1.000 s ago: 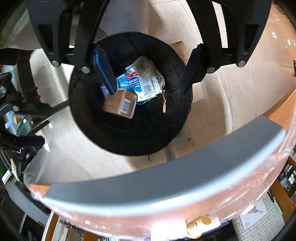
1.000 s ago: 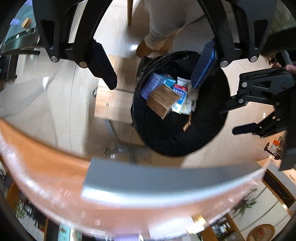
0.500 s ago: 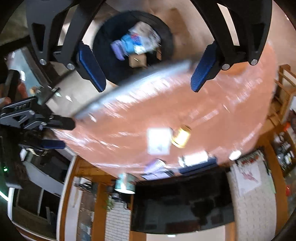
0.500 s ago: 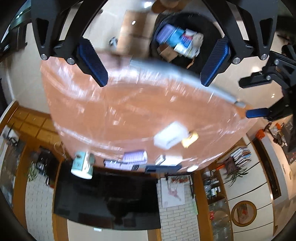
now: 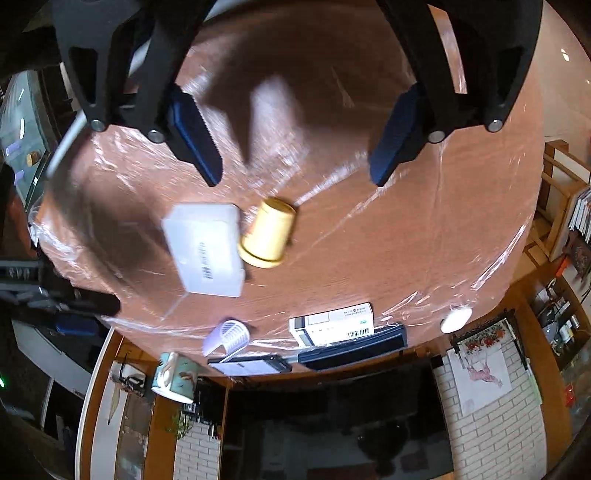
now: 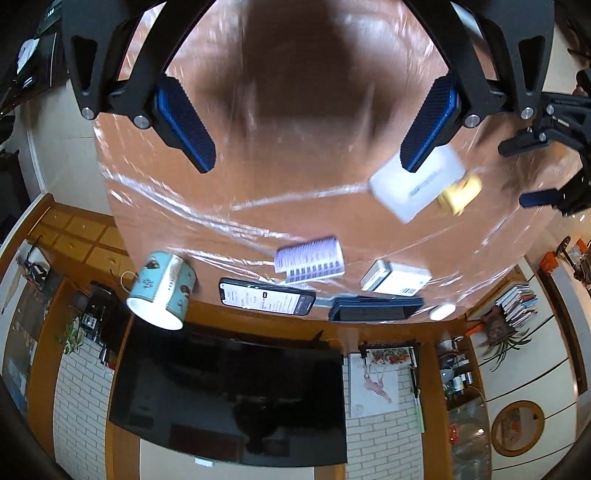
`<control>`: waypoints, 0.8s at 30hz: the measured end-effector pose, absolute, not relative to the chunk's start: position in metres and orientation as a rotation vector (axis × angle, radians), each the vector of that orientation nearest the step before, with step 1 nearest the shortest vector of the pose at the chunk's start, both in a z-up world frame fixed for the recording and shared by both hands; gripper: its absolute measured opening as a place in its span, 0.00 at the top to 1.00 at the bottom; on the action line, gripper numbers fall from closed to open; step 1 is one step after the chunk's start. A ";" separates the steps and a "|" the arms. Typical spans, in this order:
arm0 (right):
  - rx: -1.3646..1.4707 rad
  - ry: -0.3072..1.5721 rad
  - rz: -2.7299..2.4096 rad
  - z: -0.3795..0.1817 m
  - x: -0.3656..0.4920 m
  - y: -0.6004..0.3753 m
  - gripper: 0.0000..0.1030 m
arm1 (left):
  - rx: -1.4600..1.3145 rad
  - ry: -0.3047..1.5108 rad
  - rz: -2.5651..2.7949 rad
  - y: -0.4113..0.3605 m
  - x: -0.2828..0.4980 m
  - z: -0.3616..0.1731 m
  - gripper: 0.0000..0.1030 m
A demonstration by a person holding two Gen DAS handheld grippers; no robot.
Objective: Collect trash
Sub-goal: 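Grasp the yellow cup with the left tool while the right tool grasps the purple comb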
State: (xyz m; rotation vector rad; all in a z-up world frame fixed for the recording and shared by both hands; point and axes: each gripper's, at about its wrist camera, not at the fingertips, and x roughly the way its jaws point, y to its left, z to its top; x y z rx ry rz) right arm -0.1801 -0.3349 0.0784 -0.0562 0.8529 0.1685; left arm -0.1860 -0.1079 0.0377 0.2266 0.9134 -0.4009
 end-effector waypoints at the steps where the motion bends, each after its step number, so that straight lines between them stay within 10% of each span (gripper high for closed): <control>1: -0.060 0.858 0.167 0.076 -0.170 -0.334 0.04 | 0.234 0.920 -0.407 -0.109 -0.180 0.036 0.24; 17: -0.042 0.946 0.225 0.033 -0.047 -0.315 0.04 | 0.356 0.920 -0.569 -0.138 -0.135 0.022 0.30; 24: -0.024 0.967 0.246 0.020 -0.031 -0.309 0.06 | 0.334 0.946 -0.601 -0.136 -0.123 0.018 0.48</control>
